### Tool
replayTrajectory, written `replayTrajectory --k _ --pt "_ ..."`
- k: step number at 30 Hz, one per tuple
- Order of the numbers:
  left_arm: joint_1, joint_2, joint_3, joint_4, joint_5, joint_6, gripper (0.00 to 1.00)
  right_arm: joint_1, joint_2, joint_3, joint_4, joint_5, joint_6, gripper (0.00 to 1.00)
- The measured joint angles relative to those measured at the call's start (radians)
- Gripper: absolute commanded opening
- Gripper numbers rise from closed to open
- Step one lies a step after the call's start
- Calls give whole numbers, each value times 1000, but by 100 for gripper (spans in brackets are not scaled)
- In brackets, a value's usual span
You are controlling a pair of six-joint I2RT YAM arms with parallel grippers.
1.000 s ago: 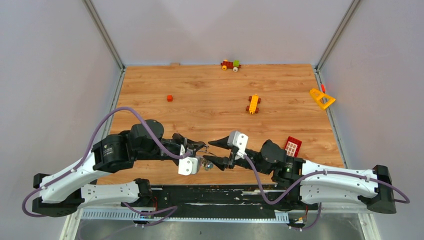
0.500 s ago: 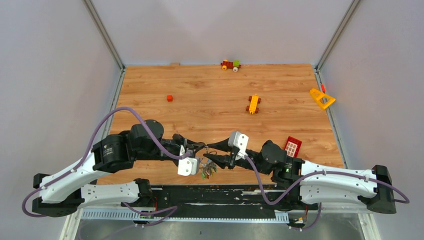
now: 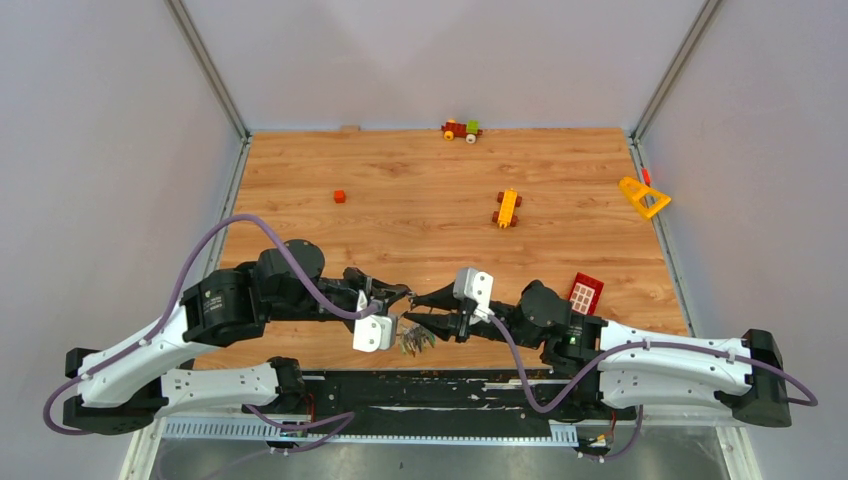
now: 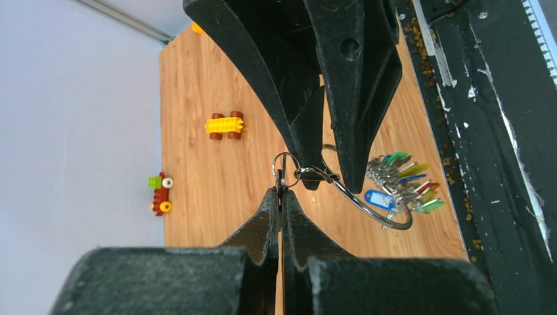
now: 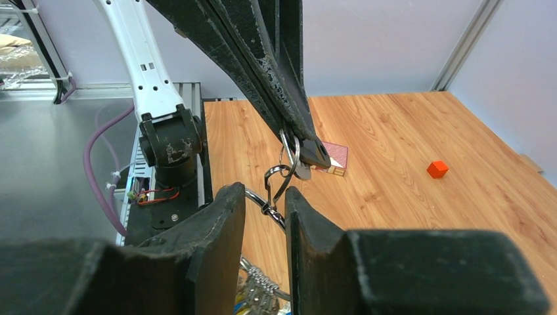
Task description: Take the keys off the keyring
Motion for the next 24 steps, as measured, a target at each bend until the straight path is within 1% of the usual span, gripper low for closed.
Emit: replayTrajectory --k 4,10,14,16,17,20,24 --pt "0 0 0 0 3 -1 0 0 4 0 5 -2 0 21" --pt "0 0 0 0 4 -2 0 0 5 -2 6 -2 1 17" --pt "0 0 0 0 3 -2 0 0 5 -13 6 -2 4 12" --pt "0 0 0 -1 3 -1 0 -1 5 -13 7 -2 5 11" --pt "0 0 0 -1 3 -1 0 -1 5 -14 7 -2 5 12" --pt "0 0 0 -1 3 -2 0 -2 5 -14 9 -1 7 20" --pt "0 0 0 1 4 -2 0 -2 5 -15 10 1 8 25"
